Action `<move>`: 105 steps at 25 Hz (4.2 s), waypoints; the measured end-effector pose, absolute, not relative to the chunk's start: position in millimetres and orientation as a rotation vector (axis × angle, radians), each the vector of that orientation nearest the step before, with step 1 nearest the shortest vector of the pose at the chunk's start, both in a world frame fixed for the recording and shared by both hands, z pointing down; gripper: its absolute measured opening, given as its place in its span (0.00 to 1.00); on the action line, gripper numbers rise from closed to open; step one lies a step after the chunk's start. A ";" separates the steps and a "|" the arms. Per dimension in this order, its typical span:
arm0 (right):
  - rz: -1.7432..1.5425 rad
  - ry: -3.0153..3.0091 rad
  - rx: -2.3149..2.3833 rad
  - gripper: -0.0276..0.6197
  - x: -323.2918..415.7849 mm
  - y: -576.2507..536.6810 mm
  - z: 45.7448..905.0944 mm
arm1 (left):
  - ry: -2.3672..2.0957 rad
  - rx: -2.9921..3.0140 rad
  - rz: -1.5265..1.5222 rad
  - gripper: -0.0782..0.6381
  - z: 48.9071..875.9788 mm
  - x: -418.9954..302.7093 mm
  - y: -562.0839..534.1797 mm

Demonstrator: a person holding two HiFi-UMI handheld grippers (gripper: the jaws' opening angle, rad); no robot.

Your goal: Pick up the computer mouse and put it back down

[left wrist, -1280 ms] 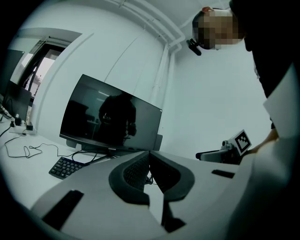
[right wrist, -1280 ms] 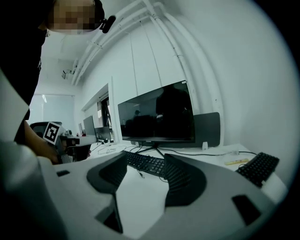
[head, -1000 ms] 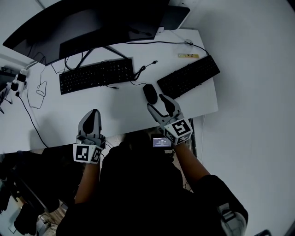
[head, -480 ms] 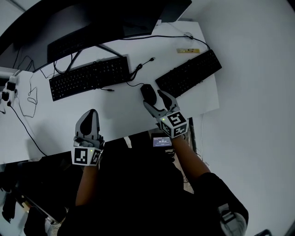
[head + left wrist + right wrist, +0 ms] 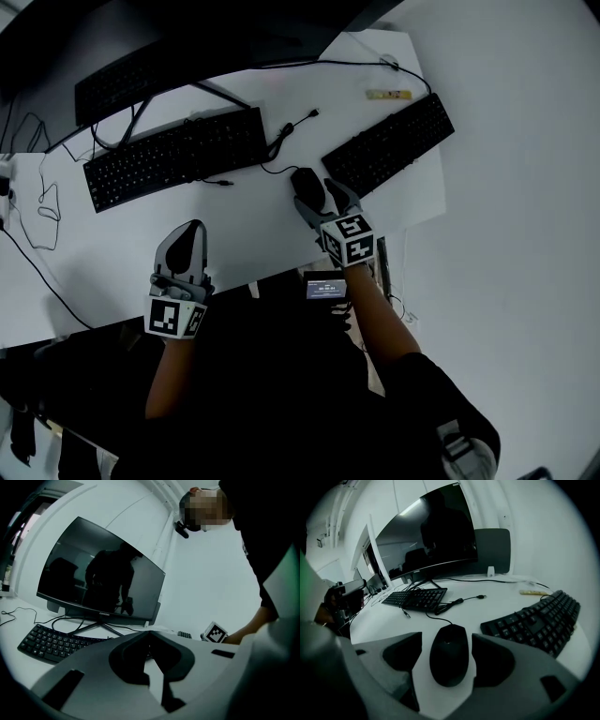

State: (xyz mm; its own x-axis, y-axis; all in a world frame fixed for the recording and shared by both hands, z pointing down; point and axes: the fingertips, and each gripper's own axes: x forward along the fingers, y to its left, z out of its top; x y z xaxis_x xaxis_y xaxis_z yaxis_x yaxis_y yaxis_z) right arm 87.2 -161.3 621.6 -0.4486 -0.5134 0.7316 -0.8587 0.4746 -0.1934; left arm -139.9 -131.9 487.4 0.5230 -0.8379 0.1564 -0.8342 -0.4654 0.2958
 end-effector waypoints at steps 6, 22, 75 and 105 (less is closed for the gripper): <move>0.777 -2.039 1.121 0.54 85.3 -161.0 643.1 | -1.369 2.405 -0.029 0.10 495.6 -145.7 -140.3; 0.757 -1.958 1.131 0.52 90.1 -161.1 656.5 | -1.369 2.387 -0.019 0.10 503.1 -150.0 -143.3; -0.127 -2.870 1.392 0.51 80.8 -155.0 230.9 | -1.716 2.650 -0.332 0.10 284.3 -162.8 -107.1; -0.049 -2.848 1.407 0.51 75.3 -174.5 262.6 | -1.723 2.614 -0.261 0.10 300.2 -172.0 -104.1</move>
State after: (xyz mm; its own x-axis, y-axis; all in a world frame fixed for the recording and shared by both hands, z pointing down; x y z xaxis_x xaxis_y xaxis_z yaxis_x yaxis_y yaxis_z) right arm 75.3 -174.5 262.6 -0.6074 -0.7931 -0.0450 -0.7942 0.6076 0.0119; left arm -172.0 -104.1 300.2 0.3845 -0.9127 -0.1384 -0.9127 -0.3983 0.0911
